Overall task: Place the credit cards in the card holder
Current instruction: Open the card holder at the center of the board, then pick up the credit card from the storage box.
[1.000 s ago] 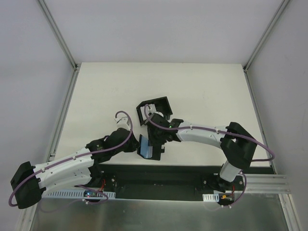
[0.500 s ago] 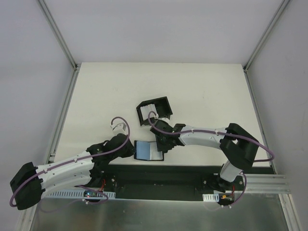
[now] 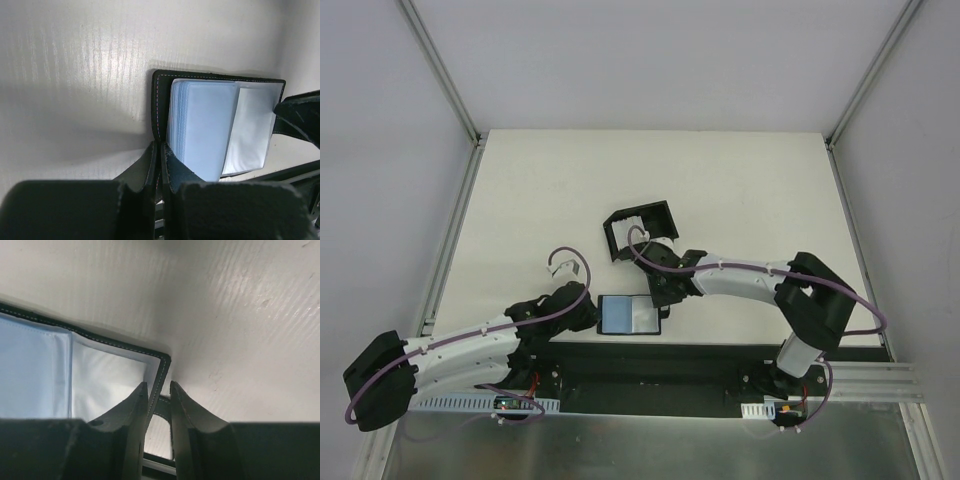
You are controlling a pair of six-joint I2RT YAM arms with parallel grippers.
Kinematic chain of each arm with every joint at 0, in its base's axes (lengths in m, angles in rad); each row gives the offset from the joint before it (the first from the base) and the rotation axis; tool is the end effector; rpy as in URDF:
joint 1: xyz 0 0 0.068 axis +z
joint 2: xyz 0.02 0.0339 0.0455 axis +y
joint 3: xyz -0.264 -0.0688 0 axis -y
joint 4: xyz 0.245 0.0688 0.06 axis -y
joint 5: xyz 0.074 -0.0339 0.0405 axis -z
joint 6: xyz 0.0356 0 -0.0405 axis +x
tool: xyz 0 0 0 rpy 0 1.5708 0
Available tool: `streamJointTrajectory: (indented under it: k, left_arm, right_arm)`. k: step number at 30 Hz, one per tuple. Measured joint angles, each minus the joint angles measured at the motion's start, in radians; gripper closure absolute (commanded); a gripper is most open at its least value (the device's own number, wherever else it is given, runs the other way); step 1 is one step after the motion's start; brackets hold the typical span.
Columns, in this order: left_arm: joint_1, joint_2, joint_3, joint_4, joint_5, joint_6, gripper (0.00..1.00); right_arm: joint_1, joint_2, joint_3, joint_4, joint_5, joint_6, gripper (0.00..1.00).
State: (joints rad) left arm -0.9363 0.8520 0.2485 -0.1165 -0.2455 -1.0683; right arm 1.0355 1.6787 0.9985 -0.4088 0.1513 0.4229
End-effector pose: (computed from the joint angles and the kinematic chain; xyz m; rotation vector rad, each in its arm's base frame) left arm 0.1039 -0.1266 0.1510 -0.2900 2.3686 -0.7514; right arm 0.1715 0.2787 0.1718 -0.7575 2.5600 0.2860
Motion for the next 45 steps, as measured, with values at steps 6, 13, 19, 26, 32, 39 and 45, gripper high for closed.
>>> streamJointTrajectory:
  k: [6, 13, 19, 26, 32, 39, 45]
  left_arm:
    - [0.0, 0.01, 0.0, 0.007, -0.002, 0.001, 1.0]
    - [0.0, 0.077, 0.029, 0.021, -0.01, -0.045, 1.0]
    - [0.0, 0.074, 0.047, 0.007, -0.03, -0.048, 1.0]
    - [0.0, 0.052, 0.065, 0.0, -0.057, -0.051, 1.0]
    - [0.0, 0.069, 0.073, 0.0, -0.087, -0.071, 1.0]
    - [0.0, 0.12, 0.105, -0.001, -0.14, -0.08, 1.0]
    - [0.0, 0.154, 0.132, 0.0, -0.16, -0.079, 1.0]
  right_arm:
    - [-0.031, 0.006, 0.007, 0.002, -0.009, -0.031, 0.71]
    - [-0.103, -0.066, 0.008, 0.006, -0.068, -0.085, 0.63]
    - [-0.153, -0.161, 0.061, 0.01, -0.14, -0.13, 0.59]
    - [-0.211, -0.17, 0.129, 0.008, -0.2, -0.165, 0.45]
    - [-0.306, -0.098, 0.286, 0.005, -0.248, -0.2, 0.31]
    - [-0.349, 0.1, 0.472, -0.008, -0.292, -0.244, 0.32]
    - [-0.378, 0.233, 0.524, -0.032, -0.297, -0.274, 0.32]
